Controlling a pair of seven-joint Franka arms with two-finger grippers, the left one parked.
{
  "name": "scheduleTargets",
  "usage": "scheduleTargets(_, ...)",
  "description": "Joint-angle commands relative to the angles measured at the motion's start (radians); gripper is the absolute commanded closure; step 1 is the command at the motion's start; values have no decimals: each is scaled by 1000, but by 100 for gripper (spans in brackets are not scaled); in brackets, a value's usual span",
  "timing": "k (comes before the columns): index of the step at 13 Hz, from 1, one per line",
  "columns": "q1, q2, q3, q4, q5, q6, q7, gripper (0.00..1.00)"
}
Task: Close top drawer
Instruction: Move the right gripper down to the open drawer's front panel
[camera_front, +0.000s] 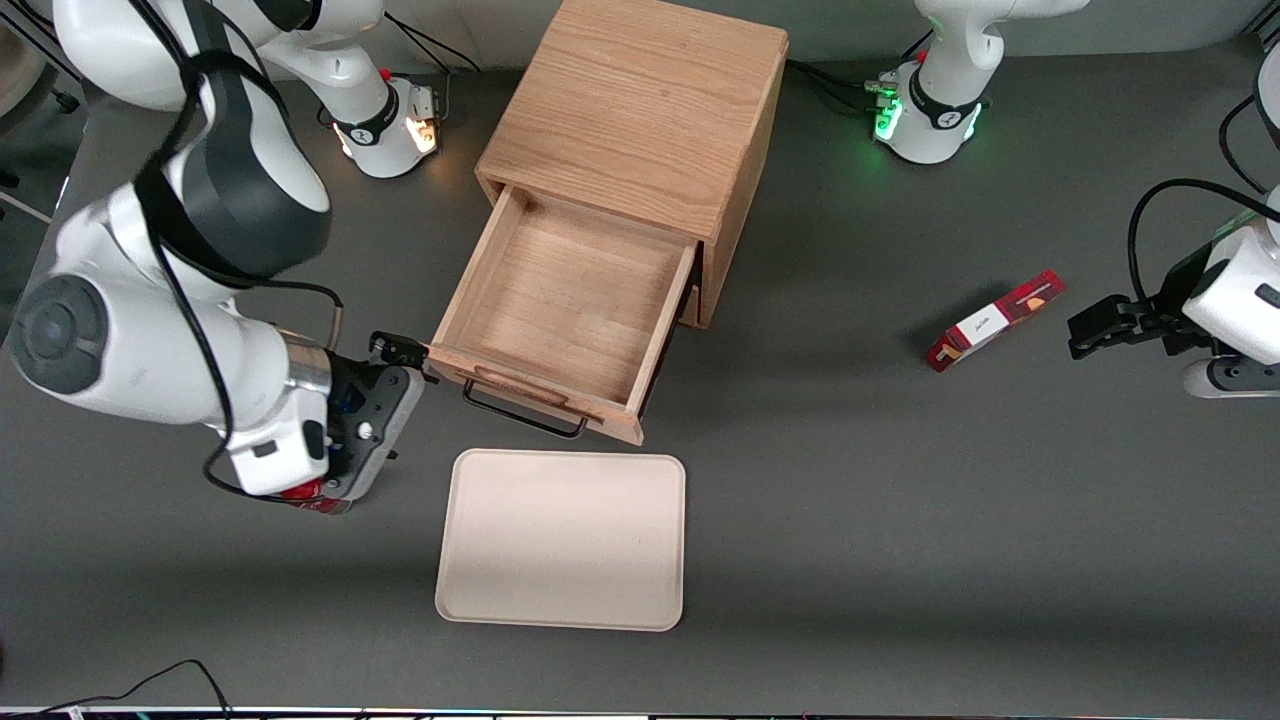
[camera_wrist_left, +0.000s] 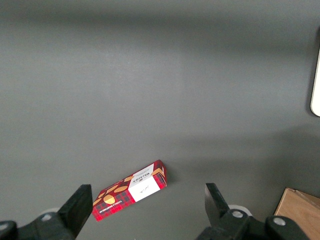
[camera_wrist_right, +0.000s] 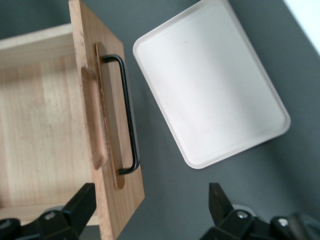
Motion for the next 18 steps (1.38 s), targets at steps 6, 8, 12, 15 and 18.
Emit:
scheduleTargets(6, 1, 159, 9, 102, 120, 54, 4, 0)
scheduleTargets(8, 3, 169, 10, 99, 123, 69, 26, 0)
scheduleTargets(12, 7, 177, 18, 64, 131, 86, 84, 0)
scheduleTargets(15, 10, 177, 22, 27, 131, 88, 84, 0)
scheduleTargets(18, 6, 175, 26, -20, 149, 91, 78, 0)
